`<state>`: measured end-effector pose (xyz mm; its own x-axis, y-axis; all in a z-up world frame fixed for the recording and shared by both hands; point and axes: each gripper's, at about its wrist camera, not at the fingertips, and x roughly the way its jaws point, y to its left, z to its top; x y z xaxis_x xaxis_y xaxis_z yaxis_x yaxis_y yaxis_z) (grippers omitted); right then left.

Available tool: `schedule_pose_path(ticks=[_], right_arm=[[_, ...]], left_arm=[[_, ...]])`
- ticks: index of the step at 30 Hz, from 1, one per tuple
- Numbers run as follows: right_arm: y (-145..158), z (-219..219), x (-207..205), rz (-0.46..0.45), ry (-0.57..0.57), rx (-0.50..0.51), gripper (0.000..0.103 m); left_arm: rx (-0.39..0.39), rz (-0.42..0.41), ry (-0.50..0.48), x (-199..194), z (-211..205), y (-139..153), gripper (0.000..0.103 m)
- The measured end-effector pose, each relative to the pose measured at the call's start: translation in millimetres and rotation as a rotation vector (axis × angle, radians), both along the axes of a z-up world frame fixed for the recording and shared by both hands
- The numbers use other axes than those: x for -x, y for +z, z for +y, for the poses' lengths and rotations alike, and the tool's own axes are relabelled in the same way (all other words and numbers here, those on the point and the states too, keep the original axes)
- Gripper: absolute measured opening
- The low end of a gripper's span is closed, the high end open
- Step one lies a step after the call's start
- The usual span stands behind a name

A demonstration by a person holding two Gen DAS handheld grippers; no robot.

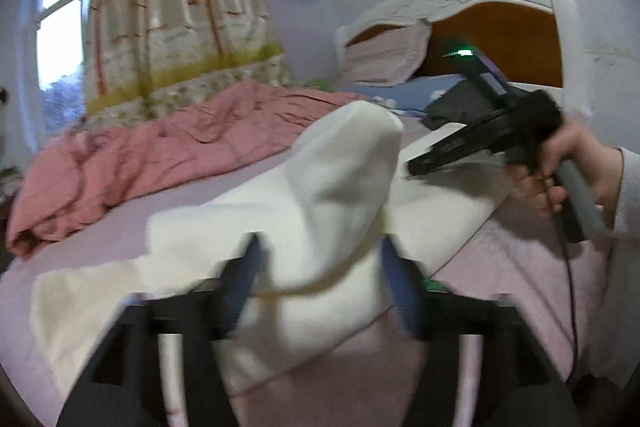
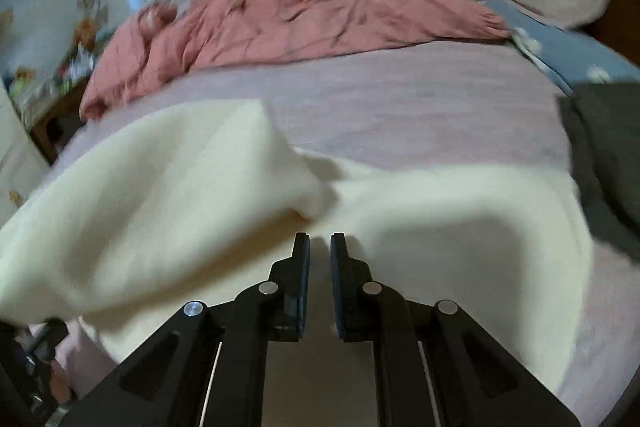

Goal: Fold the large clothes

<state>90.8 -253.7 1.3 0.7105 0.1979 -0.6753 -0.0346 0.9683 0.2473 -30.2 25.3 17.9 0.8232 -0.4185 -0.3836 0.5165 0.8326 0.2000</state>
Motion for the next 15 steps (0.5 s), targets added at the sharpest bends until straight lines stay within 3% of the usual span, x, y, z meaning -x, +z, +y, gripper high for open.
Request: schedule_pose_path(ticks=[4, 7, 10, 15], right_arm=[[19.0, -11.5, 27.3, -0.093, -0.022, -0.069, 0.011], [38.8, -5.1, 46.0, -0.203, -0.020, -0.117, 0.012], [49.9, 11.0, 51.0, -0.253, 0.011, -0.208, 0.012], [64.0, 66.6, 37.3, -0.283, 0.124, -0.185, 0.012]], left_arm=[[-0.014, -0.022, 0.090, 12.6, 10.0, -3.6, 0.078], [-0.075, -0.034, 0.181, -4.1, 5.8, -9.7, 0.078], [-0.074, -0.004, 0.234, -21.5, 4.0, -14.9, 0.078], [-0.096, -0.006, 0.241, -24.2, -2.6, -19.8, 0.078]])
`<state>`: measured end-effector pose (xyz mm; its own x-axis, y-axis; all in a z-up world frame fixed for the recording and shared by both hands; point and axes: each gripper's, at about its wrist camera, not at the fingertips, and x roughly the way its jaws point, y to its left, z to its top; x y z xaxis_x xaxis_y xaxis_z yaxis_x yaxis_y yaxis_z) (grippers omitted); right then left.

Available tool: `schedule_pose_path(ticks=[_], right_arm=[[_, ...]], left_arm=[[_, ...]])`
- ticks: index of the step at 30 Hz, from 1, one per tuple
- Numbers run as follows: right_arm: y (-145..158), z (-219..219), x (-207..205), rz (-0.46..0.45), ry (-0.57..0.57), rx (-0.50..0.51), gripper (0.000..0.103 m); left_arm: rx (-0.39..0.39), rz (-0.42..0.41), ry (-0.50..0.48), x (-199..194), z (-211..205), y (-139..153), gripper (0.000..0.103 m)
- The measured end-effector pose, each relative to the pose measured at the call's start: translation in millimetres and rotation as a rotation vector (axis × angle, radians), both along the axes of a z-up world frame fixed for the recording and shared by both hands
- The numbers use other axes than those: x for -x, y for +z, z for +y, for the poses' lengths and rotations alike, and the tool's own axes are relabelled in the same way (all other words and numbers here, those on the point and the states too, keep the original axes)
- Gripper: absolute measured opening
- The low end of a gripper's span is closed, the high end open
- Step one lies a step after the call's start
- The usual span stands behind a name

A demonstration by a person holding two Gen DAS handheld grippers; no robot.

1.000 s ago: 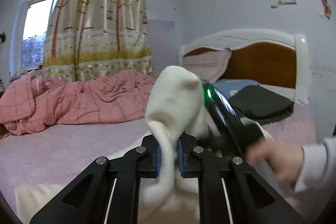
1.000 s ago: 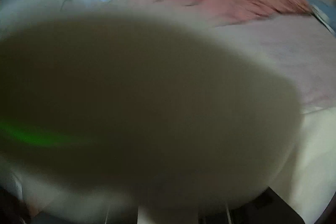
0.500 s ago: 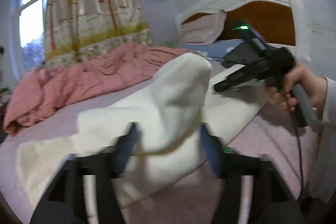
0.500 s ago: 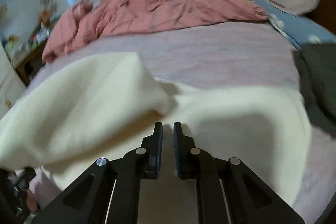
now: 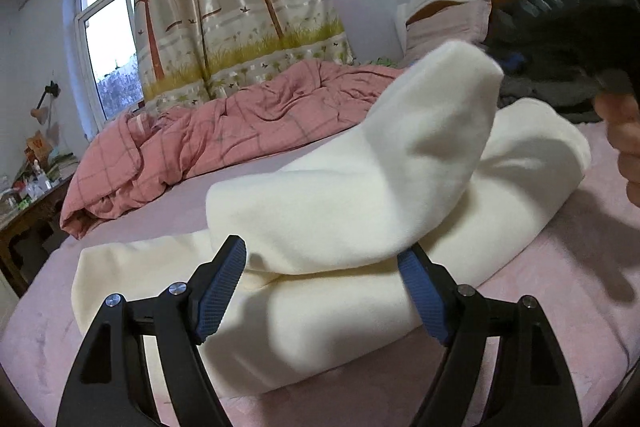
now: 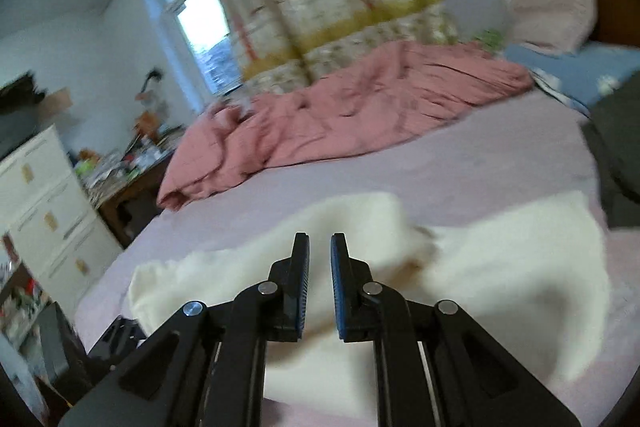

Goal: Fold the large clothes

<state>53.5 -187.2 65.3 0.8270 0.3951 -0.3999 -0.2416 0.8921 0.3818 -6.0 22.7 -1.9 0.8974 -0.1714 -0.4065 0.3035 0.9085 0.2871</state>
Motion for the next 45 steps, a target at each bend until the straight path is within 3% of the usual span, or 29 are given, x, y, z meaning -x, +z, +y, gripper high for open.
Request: schedule_pose_path(ticks=[3, 7, 9, 13, 17, 19, 23, 25, 27, 30, 35, 38, 41, 45], right_arm=[[-0.5, 24.5, -16.0, 0.021, 0.061, -0.011, 0.012], [-16.3, 52.0, -31.7, 0.094, 0.073, 0.118, 0.012], [-29.4, 50.6, -33.4, 0.143, 0.047, 0.167, 0.012], [-46.7, 34.1, -25.9, 0.225, 0.048, 0.152, 0.012], [-54.0, 22.9, -14.3, 0.254, 0.084, 0.235, 0.012], [-55.7, 17.8, -8.6, 0.251, 0.104, 0.272, 0.011], [-61.1, -1.1, 5.5, 0.265, 0.135, 0.258, 0.012], [-60.7, -11.9, 12.3, 0.272, 0.133, 0.272, 0.012], [-55.6, -18.9, 20.5, 0.249, 0.093, 0.349, 0.012], [-40.2, -36.3, 31.4, 0.191, 0.002, 0.418, 0.013], [-29.0, -67.8, 34.3, 0.180, -0.096, 0.387, 0.015], [-27.0, -80.2, 31.8, 0.177, -0.155, 0.376, 0.015], [-24.6, -85.4, 26.7, 0.171, -0.221, 0.391, 0.015], [-17.7, -98.3, 24.0, 0.154, -0.260, 0.373, 0.016]], left_arm=[[-0.004, 0.004, 0.014, -0.9, -0.5, -2.4, 0.078], [0.016, -0.006, 0.043, 0.4, 4.7, -0.3, 0.078], [0.031, -0.018, 0.059, 0.5, 8.3, 3.5, 0.078], [0.064, 0.012, 0.092, -0.6, 13.6, 11.1, 0.078], [0.057, -0.050, 0.085, 12.7, 11.2, 17.8, 0.078], [0.104, -0.081, 0.094, 19.1, 14.6, 26.3, 0.078], [0.285, -0.137, 0.093, 27.9, 31.1, 48.8, 0.081], [0.326, -0.083, 0.098, 10.7, 30.5, 52.3, 0.083], [0.360, -0.026, 0.148, -6.5, 27.5, 54.6, 0.071], [0.495, 0.045, 0.071, -23.6, 23.3, 61.0, 0.070], [0.445, 0.021, -0.040, -26.6, -26.1, 68.5, 0.065], [0.340, 0.070, -0.088, -23.1, -56.5, 51.2, 0.060], [0.150, 0.197, -0.019, -29.7, -81.5, 10.6, 0.061], [0.153, 0.200, 0.000, -19.8, -80.3, -1.4, 0.061]])
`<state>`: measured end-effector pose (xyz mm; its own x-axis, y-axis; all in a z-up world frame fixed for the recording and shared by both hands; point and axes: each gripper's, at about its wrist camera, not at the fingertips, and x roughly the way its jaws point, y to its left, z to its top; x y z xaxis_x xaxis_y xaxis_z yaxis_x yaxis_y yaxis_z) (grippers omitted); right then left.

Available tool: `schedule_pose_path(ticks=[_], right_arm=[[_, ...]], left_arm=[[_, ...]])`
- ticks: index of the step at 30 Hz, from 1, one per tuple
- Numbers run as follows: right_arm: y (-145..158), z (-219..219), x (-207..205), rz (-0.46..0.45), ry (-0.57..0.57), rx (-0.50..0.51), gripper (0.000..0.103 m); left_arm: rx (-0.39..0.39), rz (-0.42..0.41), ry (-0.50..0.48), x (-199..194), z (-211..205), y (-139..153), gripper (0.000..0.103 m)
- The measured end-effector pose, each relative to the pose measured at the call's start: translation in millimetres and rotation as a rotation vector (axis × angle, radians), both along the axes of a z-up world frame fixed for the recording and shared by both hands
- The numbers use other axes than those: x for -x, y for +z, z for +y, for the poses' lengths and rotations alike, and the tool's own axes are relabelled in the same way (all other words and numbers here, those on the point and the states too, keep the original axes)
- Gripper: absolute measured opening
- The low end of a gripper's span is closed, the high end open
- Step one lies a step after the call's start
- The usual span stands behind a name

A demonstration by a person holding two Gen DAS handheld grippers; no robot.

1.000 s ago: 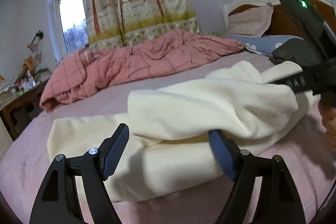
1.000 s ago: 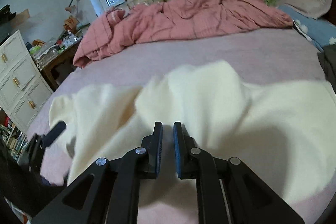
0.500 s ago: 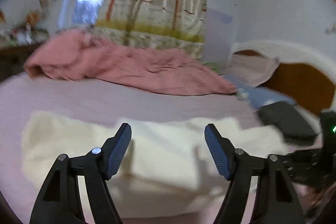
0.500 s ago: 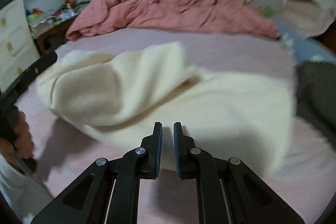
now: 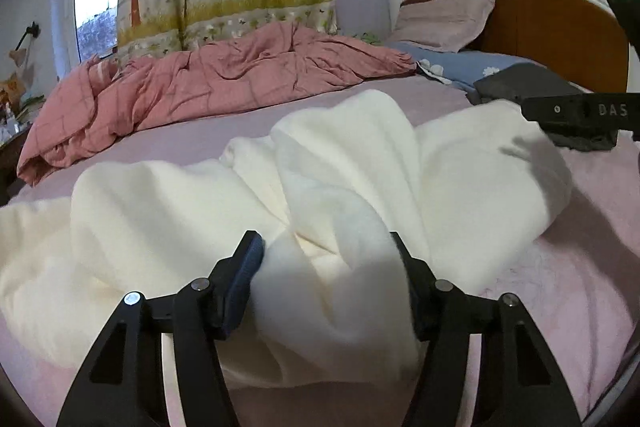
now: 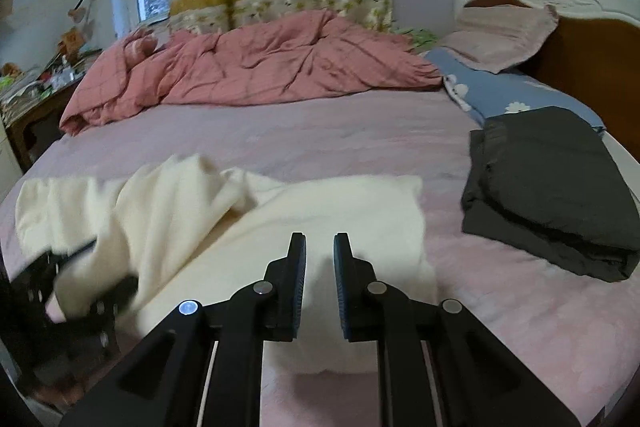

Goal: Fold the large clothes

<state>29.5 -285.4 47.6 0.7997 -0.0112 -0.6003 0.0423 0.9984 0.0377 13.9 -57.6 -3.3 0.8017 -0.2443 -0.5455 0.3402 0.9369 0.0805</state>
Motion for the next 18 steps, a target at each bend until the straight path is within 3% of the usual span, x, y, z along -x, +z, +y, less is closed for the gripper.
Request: schedule_pose_path(ticks=[4, 8, 11, 13, 15, 18], right_arm=[[2.8, -22.3, 6.4, -0.019, -0.070, -0.083, 0.038], [3.0, -25.0, 18.2, -0.034, -0.081, -0.096, 0.040], [-3.0, -20.2, 32.9, -0.030, -0.076, -0.140, 0.059], [-11.4, -18.9, 40.2, 0.004, -0.082, -0.211, 0.077], [-24.4, -10.3, 48.0, 0.062, -0.129, -0.254, 0.088], [-38.9, 3.5, 51.9, 0.118, -0.109, -0.259, 0.088]], left_arm=[[0.071, 0.017, 0.006, 2.5, 10.1, -2.7, 0.061], [0.075, 0.002, 0.008, 7.9, 13.1, -0.2, 0.061], [0.086, 0.005, 0.012, 9.3, 14.8, -0.8, 0.061], [0.089, -0.001, 0.012, 10.6, 14.8, -1.8, 0.061], [0.088, -0.006, 0.013, 11.4, 15.0, -2.7, 0.062], [0.090, -0.006, 0.012, 10.8, 15.9, -3.9, 0.062]])
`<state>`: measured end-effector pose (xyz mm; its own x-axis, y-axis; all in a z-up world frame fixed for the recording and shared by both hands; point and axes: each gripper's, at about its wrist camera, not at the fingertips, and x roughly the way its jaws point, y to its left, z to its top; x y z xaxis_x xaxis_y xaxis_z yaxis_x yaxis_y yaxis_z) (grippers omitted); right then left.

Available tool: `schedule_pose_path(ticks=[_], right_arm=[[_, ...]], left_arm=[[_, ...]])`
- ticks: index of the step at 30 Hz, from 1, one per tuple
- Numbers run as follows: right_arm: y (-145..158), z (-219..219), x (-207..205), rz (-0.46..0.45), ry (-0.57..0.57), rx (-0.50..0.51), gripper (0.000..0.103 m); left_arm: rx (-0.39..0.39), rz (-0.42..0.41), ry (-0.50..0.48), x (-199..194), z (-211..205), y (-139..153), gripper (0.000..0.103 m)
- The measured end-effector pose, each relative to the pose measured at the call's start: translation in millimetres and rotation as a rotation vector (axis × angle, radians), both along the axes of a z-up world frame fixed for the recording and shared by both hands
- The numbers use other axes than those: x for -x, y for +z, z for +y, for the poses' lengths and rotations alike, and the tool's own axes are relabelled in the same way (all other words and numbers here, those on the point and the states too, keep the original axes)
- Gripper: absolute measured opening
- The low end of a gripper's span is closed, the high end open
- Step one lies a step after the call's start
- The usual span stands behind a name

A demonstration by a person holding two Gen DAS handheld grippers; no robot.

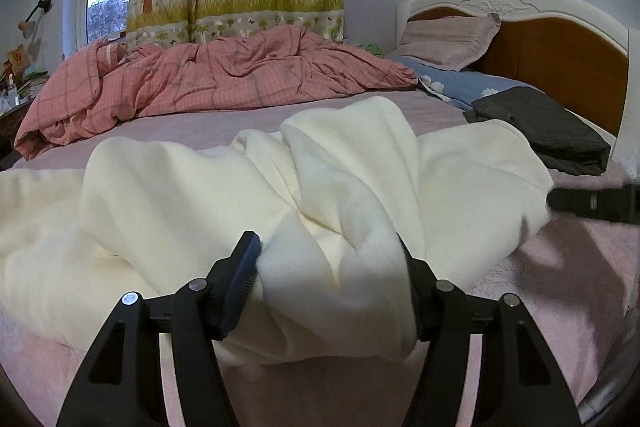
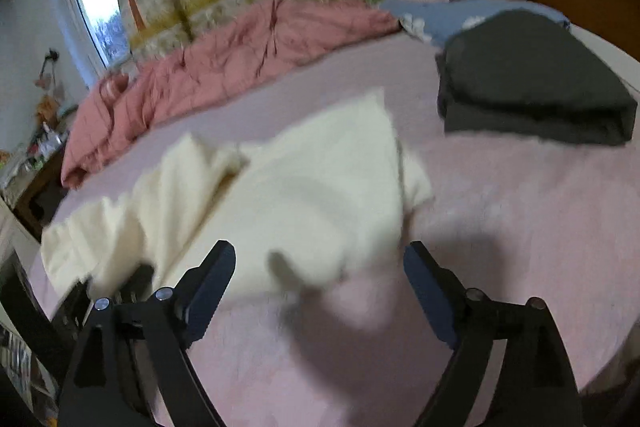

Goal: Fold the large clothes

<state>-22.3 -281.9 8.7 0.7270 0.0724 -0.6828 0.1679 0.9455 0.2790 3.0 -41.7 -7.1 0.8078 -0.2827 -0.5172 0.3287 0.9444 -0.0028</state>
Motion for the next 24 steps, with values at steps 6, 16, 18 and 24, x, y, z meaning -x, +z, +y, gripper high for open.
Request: schedule_pose_path(ticks=[6, 16, 18, 24], right_arm=[[-39.9, -19.5, -12.7, 0.119, -0.037, -0.278, 0.088], [-51.4, -33.6, -61.6, 0.022, -0.046, -0.317, 0.089], [-52.5, -34.1, -69.3, 0.006, -0.053, -0.307, 0.088], [-36.6, -34.9, -68.2, -0.088, -0.090, -0.253, 0.035]], left_arm=[[-0.001, -0.003, 0.005, -0.4, -0.5, 0.5, 0.063], [-0.003, -0.007, 0.006, 0.6, -1.5, 0.6, 0.064], [-0.002, -0.008, 0.005, 0.5, -1.4, 0.5, 0.064], [0.037, -0.052, -0.017, 10.4, 4.1, 6.5, 0.068]])
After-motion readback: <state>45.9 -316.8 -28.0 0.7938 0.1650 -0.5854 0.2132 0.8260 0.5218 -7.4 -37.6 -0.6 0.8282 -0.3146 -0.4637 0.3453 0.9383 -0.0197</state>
